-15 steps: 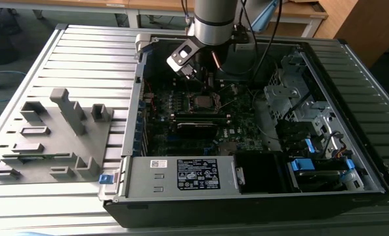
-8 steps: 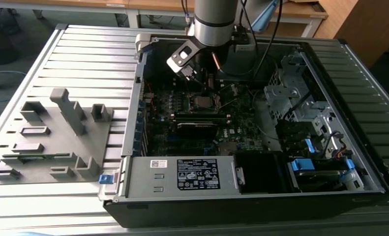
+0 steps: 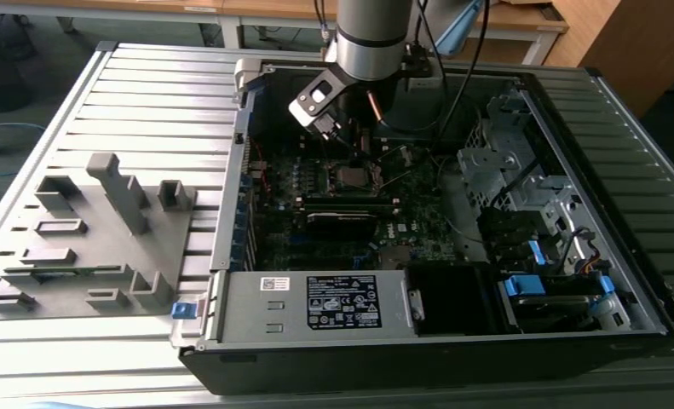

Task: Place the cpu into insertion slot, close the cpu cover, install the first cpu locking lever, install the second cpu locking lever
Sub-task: 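Close the cpu cover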

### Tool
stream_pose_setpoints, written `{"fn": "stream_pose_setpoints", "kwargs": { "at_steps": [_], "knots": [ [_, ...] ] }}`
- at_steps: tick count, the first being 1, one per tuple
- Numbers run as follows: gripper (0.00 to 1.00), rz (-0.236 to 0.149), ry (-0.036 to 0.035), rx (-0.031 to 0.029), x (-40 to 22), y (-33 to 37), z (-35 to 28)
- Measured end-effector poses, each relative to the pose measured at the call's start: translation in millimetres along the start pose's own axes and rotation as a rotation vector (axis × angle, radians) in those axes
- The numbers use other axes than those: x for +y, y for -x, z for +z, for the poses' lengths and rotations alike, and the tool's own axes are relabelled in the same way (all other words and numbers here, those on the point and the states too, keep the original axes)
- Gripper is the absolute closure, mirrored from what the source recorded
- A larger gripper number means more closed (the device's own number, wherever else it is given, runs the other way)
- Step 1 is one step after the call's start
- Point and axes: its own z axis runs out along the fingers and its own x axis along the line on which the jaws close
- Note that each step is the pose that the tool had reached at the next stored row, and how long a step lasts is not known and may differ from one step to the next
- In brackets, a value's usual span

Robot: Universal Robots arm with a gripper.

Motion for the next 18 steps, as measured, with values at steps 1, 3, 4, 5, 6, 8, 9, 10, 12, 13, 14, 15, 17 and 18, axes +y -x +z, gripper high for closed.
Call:
{"fn": "stream_pose_setpoints", "kwargs": {
  "at_steps": [1, 3, 4, 5, 6, 8, 9, 10, 12, 13, 14, 15, 17, 18],
  "knots": [
    [0.89, 0.000, 0.0000, -0.0001, 0.0, 0.1, 0.0],
    [0.89, 0.000, 0.0000, -0.0001, 0.0, 0.1, -0.2],
    [0.89, 0.000, -0.0001, -0.0002, 0.0, 0.1, -0.8],
    [0.89, 0.000, -0.0001, -0.0001, 0.1, 0.1, -1.8],
    [0.89, 0.000, 0.0000, 0.0000, 0.2, 0.0, -2.9],
    [0.89, 0.000, 0.0000, -0.0001, 0.3, -0.1, -6.3],
    [0.89, 0.000, 0.0000, 0.0000, 0.4, -0.2, -8.3],
    [0.89, 0.000, 0.0000, 0.0000, 0.5, -0.3, -10.4],
    [0.89, 0.000, 0.0000, -0.0001, 0.7, -0.5, -14.6],
    [0.89, 0.000, 0.0000, 0.0000, 0.8, -0.5, -16.6],
    [0.89, 0.000, 0.0000, 0.0001, 0.9, -0.6, -18.5],
    [0.89, 0.000, 0.0000, -0.0001, 1.0, -0.7, -20.5],
    [0.89, 0.000, 0.0000, 0.0000, 1.3, -0.8, -24.7],
    [0.89, 0.000, 0.0001, 0.0001, 1.4, -0.9, -26.6]
  ]
}}
